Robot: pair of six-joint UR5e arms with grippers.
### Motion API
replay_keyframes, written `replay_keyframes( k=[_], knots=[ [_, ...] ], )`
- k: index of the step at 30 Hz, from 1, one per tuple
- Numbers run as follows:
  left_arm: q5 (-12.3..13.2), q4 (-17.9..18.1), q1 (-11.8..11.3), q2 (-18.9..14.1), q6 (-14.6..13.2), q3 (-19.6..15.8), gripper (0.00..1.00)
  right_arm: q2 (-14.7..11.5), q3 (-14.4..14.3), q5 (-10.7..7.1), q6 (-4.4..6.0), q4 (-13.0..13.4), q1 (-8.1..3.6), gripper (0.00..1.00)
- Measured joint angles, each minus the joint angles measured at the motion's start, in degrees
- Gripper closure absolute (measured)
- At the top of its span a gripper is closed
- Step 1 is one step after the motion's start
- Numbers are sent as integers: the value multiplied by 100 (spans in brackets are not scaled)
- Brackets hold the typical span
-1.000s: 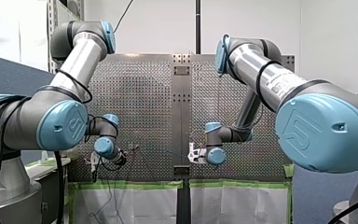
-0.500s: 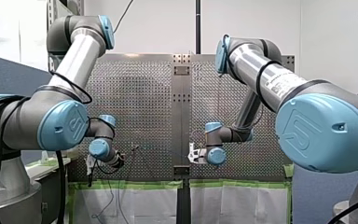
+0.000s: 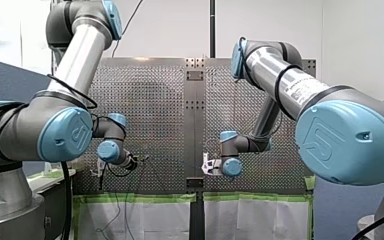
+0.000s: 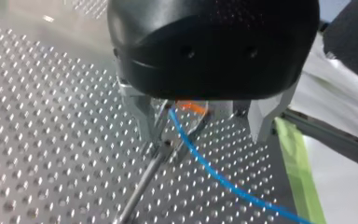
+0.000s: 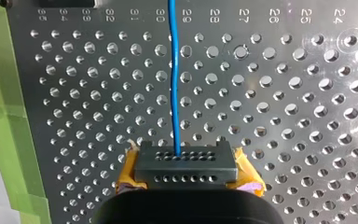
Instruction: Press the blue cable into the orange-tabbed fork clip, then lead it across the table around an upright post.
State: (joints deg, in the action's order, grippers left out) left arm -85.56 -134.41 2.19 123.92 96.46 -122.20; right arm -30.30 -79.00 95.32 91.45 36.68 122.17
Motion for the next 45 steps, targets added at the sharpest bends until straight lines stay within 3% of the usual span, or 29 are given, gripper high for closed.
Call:
replay_keyframes(
  k=[13,20,45],
  knots=[
    [-101,266,251,-4,-134,-82,0,2,1,-4,-3,0,-16,100],
    [-289,454,307,-4,-131,-84,0,8,1,-10,-3,0,-37,100],
    [-480,368,386,-4,-163,-86,0,26,2,-52,-3,16,-73,100]
  ],
)
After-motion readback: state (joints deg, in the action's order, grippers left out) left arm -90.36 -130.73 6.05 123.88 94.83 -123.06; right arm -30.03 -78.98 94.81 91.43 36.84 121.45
